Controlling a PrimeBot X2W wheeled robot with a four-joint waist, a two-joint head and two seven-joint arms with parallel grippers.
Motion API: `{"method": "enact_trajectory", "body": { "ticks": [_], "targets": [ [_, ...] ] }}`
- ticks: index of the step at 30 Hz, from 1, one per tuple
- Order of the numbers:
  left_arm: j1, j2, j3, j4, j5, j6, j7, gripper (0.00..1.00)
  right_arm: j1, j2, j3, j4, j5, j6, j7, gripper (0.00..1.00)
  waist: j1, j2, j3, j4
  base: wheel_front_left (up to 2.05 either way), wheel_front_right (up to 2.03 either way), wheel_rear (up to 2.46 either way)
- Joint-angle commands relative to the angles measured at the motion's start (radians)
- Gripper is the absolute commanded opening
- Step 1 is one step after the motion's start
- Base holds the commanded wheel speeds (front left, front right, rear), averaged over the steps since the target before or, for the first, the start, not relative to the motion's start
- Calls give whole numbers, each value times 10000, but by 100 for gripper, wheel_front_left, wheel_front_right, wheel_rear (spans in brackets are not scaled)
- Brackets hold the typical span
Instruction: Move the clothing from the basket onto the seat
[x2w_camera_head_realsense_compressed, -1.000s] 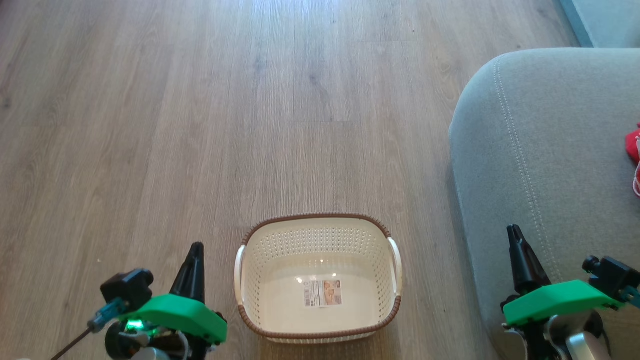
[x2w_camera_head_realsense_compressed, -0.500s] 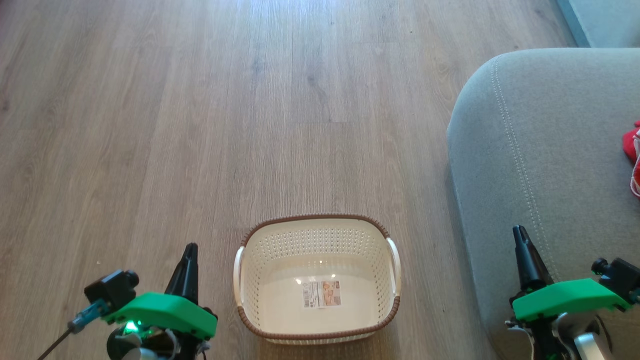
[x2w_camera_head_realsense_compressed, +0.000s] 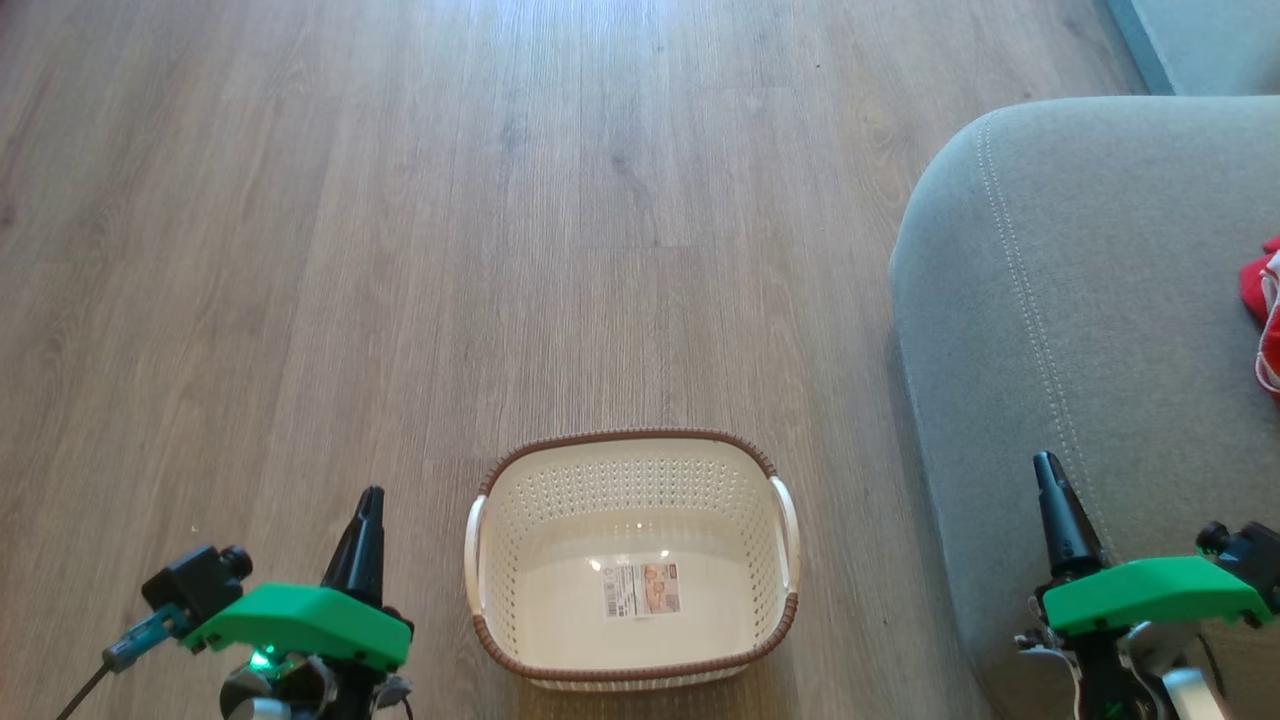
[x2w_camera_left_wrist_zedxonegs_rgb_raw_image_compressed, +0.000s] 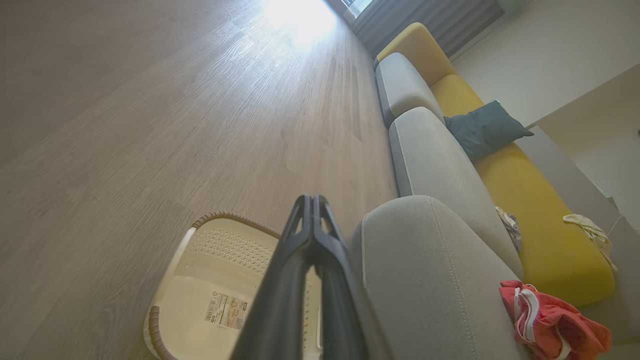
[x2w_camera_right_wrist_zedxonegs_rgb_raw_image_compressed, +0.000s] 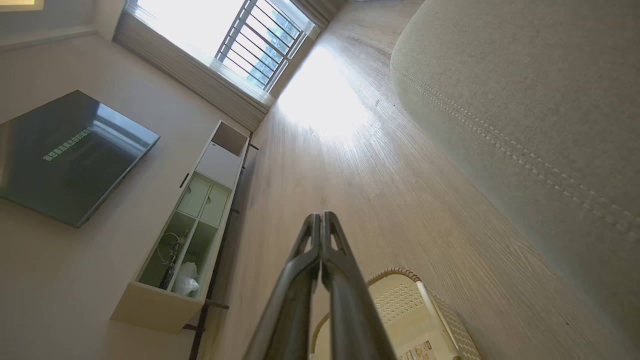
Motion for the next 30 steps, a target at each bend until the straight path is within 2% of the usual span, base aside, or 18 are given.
{"method": "enact_trajectory", "body": {
  "ticks": [1, 30],
  "targets": [
    [-594, 55, 281, -305, -254, -82, 50, 0, -575, 4, 1, -289, 220, 1, 77, 0, 0, 0, -2, -4, 0, 0, 0],
    [-697, 60, 1025, -271, -3485, -612, 936, 0, -744, 259, -515, -272, 2703, 1, 952, 0, 0, 0, -63, -111, 0, 0, 0]
  ]
}}
